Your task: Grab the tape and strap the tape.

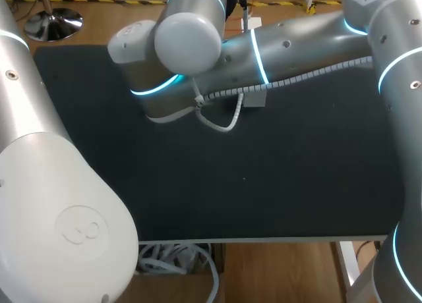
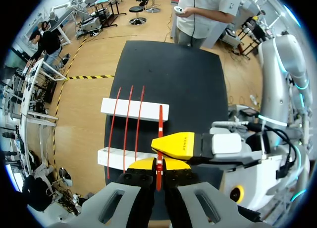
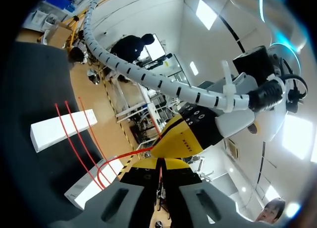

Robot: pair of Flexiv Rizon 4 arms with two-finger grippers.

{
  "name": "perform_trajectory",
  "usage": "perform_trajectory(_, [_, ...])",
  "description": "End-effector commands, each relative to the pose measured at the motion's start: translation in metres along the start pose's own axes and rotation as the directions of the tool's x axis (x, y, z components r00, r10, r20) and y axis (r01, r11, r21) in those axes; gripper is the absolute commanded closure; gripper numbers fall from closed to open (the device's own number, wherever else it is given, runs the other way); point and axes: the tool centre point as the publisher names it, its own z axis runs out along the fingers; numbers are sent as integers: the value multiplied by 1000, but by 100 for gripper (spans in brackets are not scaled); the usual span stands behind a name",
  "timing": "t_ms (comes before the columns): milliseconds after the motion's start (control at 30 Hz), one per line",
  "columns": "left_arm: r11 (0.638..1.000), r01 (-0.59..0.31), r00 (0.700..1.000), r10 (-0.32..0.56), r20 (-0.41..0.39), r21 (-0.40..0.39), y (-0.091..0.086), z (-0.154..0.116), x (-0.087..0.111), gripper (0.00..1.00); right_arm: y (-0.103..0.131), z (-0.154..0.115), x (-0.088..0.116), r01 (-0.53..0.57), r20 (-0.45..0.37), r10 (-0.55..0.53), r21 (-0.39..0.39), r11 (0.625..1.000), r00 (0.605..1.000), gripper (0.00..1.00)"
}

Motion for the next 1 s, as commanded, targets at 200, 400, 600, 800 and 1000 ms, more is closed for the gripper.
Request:
perform_trajectory(200, [1000, 0, 1000, 0, -1, -2, -1, 0, 0, 100, -3, -1, -6, -11, -13, 11, -7, 1000, 1000, 73])
perform_trajectory(400, [1000, 0, 1000, 0, -1, -2, -1, 0, 0, 100, -6, -4, -8, -22, -27, 21, -12, 1000, 999, 67])
perform_trajectory(600, [1000, 0, 1000, 0, -1, -2, -1, 0, 0, 100, -10, -14, -12, -49, -78, 45, -50, 998, 996, 67])
perform_trajectory(800, [1000, 0, 1000, 0, -1, -2, -1, 0, 0, 100, -22, -31, -9, -64, -161, 48, -97, 993, 986, 66])
perform_trajectory(1000, [1000, 0, 1000, 0, -1, -2, -1, 0, 0, 100, -43, -35, -16, -70, -197, 45, -120, 990, 979, 66])
